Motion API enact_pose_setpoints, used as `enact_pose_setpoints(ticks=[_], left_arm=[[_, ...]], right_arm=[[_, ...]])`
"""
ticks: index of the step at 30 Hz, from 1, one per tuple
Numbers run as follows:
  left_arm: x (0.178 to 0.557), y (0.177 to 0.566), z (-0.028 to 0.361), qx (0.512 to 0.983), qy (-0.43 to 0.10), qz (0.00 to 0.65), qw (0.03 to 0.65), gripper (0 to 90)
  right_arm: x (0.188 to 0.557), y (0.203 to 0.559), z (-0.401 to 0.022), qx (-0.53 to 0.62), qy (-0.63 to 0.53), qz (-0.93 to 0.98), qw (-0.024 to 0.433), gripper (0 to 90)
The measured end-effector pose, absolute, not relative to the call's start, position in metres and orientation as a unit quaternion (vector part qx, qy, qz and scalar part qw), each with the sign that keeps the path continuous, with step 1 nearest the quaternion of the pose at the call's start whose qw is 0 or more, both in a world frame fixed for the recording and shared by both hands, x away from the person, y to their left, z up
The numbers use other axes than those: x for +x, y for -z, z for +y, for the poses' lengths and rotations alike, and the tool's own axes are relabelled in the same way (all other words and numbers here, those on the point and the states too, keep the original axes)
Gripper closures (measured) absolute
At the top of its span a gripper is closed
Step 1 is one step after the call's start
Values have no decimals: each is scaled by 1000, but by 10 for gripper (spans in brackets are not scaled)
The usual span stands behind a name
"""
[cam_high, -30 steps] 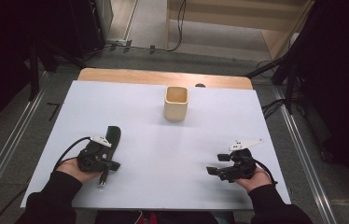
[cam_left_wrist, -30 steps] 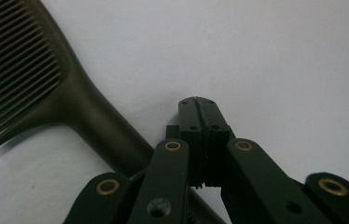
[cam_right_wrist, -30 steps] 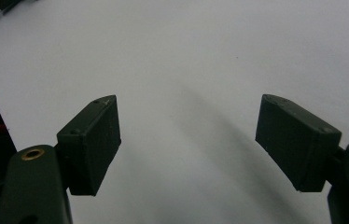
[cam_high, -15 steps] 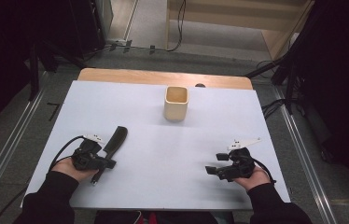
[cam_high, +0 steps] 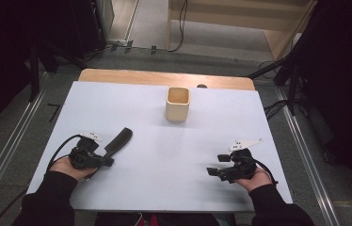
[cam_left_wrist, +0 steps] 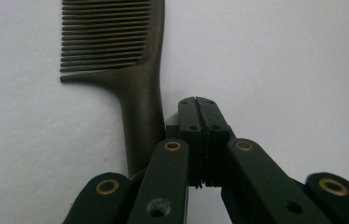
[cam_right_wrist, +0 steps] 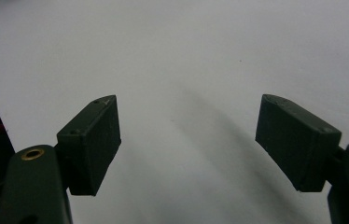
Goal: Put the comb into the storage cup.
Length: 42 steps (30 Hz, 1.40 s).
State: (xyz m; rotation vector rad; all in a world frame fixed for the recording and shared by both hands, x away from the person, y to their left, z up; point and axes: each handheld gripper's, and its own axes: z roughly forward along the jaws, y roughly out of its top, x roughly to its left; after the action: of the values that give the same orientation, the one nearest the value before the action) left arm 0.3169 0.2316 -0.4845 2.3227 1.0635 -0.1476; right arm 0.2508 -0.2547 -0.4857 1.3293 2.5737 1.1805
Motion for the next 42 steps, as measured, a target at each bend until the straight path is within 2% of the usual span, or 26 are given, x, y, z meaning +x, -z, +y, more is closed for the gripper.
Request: enact_pose_setpoints(ticks=[30,32,37,42], left_arm=[[328,484,241,855,36,428,291,898],[328,483,241,853,43,427,298,848],[325,475,242,846,38,425,320,797],[320,468,242,839,39,416,348,670]], right_arm=[[251,487,-254,425,-373,825,7,204],[251,487,-254,423,-373,826,6,204],[251,487,-255,424,-375,824,5,204],[251,487,-256,424,-374,824,7,204]])
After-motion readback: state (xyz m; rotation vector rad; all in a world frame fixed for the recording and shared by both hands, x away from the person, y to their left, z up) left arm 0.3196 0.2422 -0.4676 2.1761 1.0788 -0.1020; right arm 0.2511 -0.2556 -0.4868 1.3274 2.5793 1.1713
